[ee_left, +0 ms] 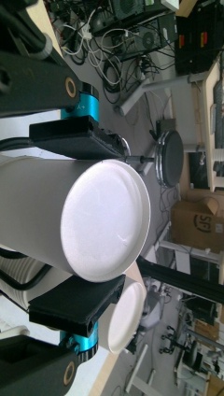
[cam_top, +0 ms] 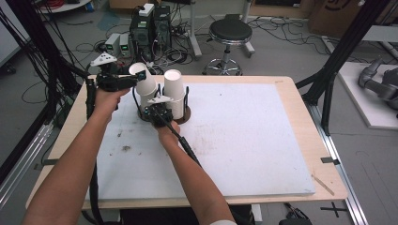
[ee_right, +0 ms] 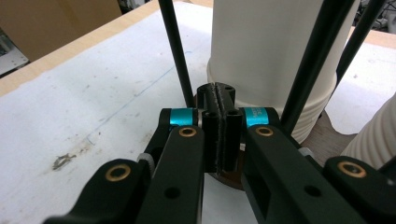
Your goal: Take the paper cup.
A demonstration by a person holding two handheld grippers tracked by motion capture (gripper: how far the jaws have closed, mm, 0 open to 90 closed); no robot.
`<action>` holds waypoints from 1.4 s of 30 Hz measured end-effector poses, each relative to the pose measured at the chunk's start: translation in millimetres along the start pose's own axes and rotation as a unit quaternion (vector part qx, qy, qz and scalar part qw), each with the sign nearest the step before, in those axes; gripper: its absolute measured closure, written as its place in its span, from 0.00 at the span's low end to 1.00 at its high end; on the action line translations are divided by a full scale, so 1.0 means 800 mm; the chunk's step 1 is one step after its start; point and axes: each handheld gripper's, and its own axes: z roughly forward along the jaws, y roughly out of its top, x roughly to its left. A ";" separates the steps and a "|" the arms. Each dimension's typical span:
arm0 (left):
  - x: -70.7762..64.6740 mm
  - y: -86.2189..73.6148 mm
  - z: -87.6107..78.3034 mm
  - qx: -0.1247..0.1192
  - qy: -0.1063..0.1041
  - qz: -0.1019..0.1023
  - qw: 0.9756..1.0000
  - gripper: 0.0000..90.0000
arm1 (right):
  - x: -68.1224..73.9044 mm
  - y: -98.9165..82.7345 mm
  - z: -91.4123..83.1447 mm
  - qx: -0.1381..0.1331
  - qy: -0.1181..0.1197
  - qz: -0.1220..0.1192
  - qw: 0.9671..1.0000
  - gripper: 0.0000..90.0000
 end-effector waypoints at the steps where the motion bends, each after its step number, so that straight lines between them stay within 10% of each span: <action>1: -0.001 0.002 -0.002 -0.002 0.000 0.000 1.000 0.38 | 0.000 0.000 -0.001 0.000 0.002 -0.001 1.000 1.00; 14: -0.012 0.032 -0.034 -0.023 0.000 0.011 1.000 0.38 | -0.008 0.002 -0.019 -0.009 0.040 -0.022 0.999 1.00; 25: -0.020 0.035 -0.060 -0.007 -0.007 0.015 1.000 0.38 | -0.019 0.003 -0.045 -0.005 0.111 -0.062 0.992 1.00; 42: -0.025 -0.002 -0.119 0.011 -0.004 0.017 1.000 0.38 | -0.062 -0.005 -0.102 -0.012 0.151 -0.072 0.986 0.97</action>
